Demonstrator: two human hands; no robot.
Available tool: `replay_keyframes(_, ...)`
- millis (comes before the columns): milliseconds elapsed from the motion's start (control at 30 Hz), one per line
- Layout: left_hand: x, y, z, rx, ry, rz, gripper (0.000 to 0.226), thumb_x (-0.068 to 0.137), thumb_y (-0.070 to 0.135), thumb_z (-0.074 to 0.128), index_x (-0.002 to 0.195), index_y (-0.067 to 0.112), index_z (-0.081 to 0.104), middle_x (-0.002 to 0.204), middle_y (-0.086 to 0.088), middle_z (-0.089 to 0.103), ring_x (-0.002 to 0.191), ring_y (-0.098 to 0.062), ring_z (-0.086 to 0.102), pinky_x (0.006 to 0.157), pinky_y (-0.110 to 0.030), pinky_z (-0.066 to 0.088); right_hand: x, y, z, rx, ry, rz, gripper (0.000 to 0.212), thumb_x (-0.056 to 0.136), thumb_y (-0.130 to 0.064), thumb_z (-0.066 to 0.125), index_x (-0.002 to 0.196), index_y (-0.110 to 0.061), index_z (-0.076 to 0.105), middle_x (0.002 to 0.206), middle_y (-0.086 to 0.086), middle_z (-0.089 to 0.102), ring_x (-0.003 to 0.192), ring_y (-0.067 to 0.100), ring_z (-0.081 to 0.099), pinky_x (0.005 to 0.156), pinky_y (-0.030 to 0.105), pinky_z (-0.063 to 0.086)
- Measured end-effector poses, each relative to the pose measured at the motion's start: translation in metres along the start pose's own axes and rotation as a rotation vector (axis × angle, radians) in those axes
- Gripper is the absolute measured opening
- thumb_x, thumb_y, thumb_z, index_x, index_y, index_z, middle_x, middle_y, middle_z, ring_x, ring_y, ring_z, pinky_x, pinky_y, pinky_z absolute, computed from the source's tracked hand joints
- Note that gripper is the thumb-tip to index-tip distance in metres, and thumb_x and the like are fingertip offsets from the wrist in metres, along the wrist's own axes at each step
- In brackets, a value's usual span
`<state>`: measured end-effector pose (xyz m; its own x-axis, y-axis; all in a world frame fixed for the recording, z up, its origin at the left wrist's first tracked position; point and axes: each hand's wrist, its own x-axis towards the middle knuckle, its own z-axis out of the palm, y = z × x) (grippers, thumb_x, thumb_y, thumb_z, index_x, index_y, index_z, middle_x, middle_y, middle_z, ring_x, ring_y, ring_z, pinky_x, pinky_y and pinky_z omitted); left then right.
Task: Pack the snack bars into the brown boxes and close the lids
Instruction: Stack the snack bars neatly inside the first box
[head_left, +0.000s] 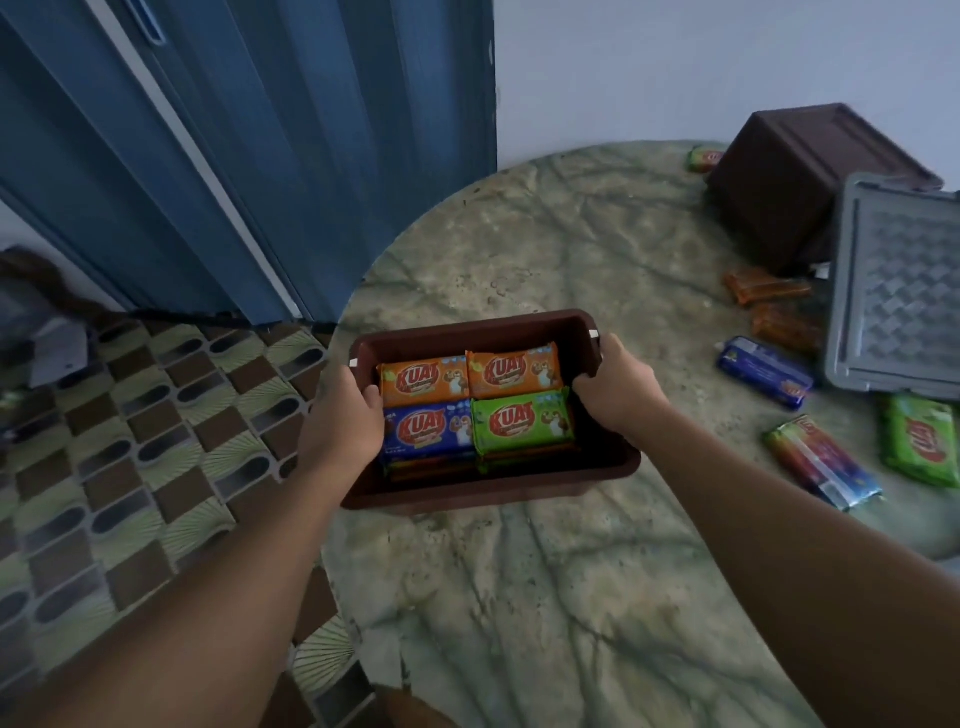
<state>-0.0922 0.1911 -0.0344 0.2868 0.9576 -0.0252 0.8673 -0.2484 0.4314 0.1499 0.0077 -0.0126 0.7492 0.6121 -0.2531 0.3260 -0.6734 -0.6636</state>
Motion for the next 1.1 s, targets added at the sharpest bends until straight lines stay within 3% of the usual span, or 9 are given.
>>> replay_keyframes(167,-0.013,0.001,0.003,0.007,0.006,0.006,0.018,0.106,0.038,0.045,0.106,0.021,0.042,0.101,-0.007,0.062,0.084,-0.025,0.058,0.067,-0.041,0.044,-0.014,0.010,-0.004,-0.013,0.003,0.022,0.041,0.097,-0.022,0.056,0.136,-0.022,0.046,0.088,-0.004,0.055,0.074,0.015,0.058,0.055,0.028,0.044)
replay_keyframes(300,-0.018,0.000,0.003,0.006,0.025,0.033,0.017,0.104,0.039,0.046,0.104,0.023,0.041,0.102,-0.006,0.061,0.091,-0.029,0.062,0.069,-0.042,0.046,-0.019,0.018,-0.003,-0.018,0.022,0.029,0.034,0.095,-0.024,0.058,0.128,-0.021,0.048,0.097,0.004,0.061,0.077,0.020,0.061,0.058,0.031,0.048)
replay_keyframes(433,-0.039,-0.001,0.004,-0.003,0.036,0.043,0.020,0.105,0.038,0.047,0.115,0.021,0.048,0.107,-0.001,0.060,0.097,-0.028,0.063,0.071,-0.039,0.044,-0.028,0.025,-0.008,-0.018,0.013,0.015,0.037,0.097,-0.022,0.058,0.132,-0.020,0.048,0.090,-0.002,0.057,0.076,0.017,0.059,0.057,0.029,0.046)
replay_keyframes(700,-0.084,0.001,0.009,0.030,0.079,-0.021,0.029,0.103,0.036,0.050,0.121,0.013,0.051,0.121,-0.014,0.063,0.107,-0.034,0.064,0.083,-0.043,0.051,-0.043,0.048,-0.023,-0.043,-0.065,-0.043,0.032,0.097,-0.022,0.056,0.127,-0.018,0.046,0.090,0.001,0.056,0.077,0.020,0.060,0.060,0.033,0.049)
replay_keyframes(833,-0.120,0.011,0.012,0.022,0.093,-0.099,0.026,0.105,0.034,0.049,0.119,0.013,0.051,0.111,-0.011,0.064,0.099,-0.031,0.065,0.073,-0.039,0.046,-0.051,0.062,-0.034,-0.047,-0.099,-0.088,0.031,0.097,-0.021,0.055,0.126,-0.019,0.045,0.090,0.003,0.057,0.074,0.019,0.058,0.055,0.029,0.044)
replay_keyframes(933,-0.150,0.015,0.016,-0.015,0.139,-0.082,0.025,0.103,0.034,0.051,0.122,0.016,0.052,0.111,-0.008,0.065,0.100,-0.028,0.066,0.077,-0.041,0.052,-0.062,0.077,-0.045,-0.076,-0.115,-0.122,0.028,0.097,-0.020,0.055,0.122,-0.020,0.045,0.088,0.002,0.055,0.070,0.013,0.051,0.054,0.027,0.037)
replay_keyframes(1100,-0.186,0.019,0.017,-0.004,0.167,-0.084,0.021,0.103,0.035,0.050,0.112,0.016,0.053,0.099,0.000,0.058,0.090,-0.021,0.060,0.077,-0.040,0.053,-0.084,0.093,-0.058,-0.075,-0.127,-0.140,0.036,0.096,-0.020,0.056,0.130,-0.017,0.046,0.098,0.003,0.059,0.078,0.019,0.057,0.061,0.032,0.045)
